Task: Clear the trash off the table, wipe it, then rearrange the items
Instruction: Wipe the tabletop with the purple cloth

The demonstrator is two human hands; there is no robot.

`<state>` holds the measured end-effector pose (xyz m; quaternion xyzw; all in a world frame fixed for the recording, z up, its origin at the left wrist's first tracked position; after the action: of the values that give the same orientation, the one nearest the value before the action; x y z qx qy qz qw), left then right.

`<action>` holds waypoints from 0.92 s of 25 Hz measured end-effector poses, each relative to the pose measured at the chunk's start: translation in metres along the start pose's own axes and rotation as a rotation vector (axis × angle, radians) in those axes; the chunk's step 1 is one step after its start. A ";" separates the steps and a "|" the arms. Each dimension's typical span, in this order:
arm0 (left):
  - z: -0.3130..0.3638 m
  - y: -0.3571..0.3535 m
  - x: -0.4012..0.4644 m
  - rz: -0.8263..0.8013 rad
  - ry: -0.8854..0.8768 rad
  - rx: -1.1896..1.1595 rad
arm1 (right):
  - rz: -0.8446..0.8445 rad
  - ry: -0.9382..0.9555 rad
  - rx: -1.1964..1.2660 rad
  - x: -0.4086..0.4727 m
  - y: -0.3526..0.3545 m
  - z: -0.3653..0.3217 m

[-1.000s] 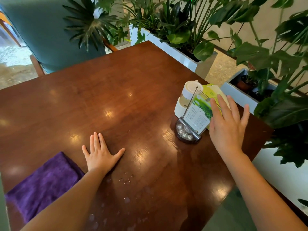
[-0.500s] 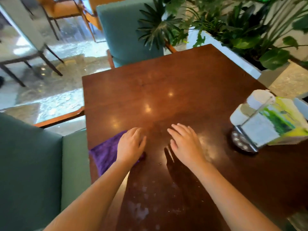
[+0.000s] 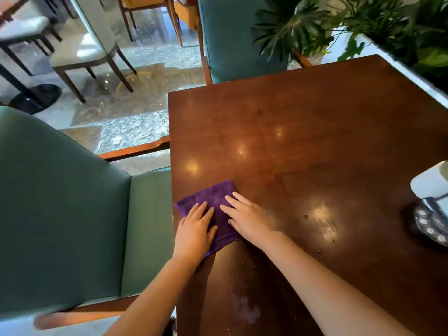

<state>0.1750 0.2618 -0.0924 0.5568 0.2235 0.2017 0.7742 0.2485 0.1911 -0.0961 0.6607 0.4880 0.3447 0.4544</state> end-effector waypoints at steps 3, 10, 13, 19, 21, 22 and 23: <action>0.005 0.011 -0.008 0.116 -0.049 -0.084 | 0.099 0.004 0.045 -0.006 0.009 -0.005; 0.027 0.024 -0.009 0.128 -0.110 -0.132 | 0.267 -0.092 0.189 -0.028 0.028 0.003; 0.072 0.040 0.008 0.132 -0.217 -0.165 | 0.404 -0.181 0.199 -0.051 0.070 0.035; 0.211 0.060 0.059 0.076 -0.478 -0.220 | 0.582 -0.319 0.009 -0.112 0.180 0.115; 0.253 0.058 0.073 0.067 -0.565 -0.221 | 0.593 -0.383 -0.048 -0.130 0.198 0.145; 0.268 0.052 0.080 0.048 -0.585 -0.211 | 0.566 -0.442 -0.053 -0.138 0.199 0.162; 0.281 0.039 0.088 0.014 -0.585 -0.169 | 0.506 -0.519 -0.053 -0.145 0.192 0.180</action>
<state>0.4054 0.1055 0.0126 0.5265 -0.0305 0.0558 0.8478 0.4327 -0.0170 0.0192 0.8142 0.1685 0.2793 0.4804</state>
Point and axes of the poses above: each hand's wrist, its own x-axis towards the middle knuckle, its own y-axis out of the back of the hand, z = x × y, the point moved 10 cm from there along x, towards the middle knuckle, and after that the axes turned 12 degrees about y, right-handed, at the moved point
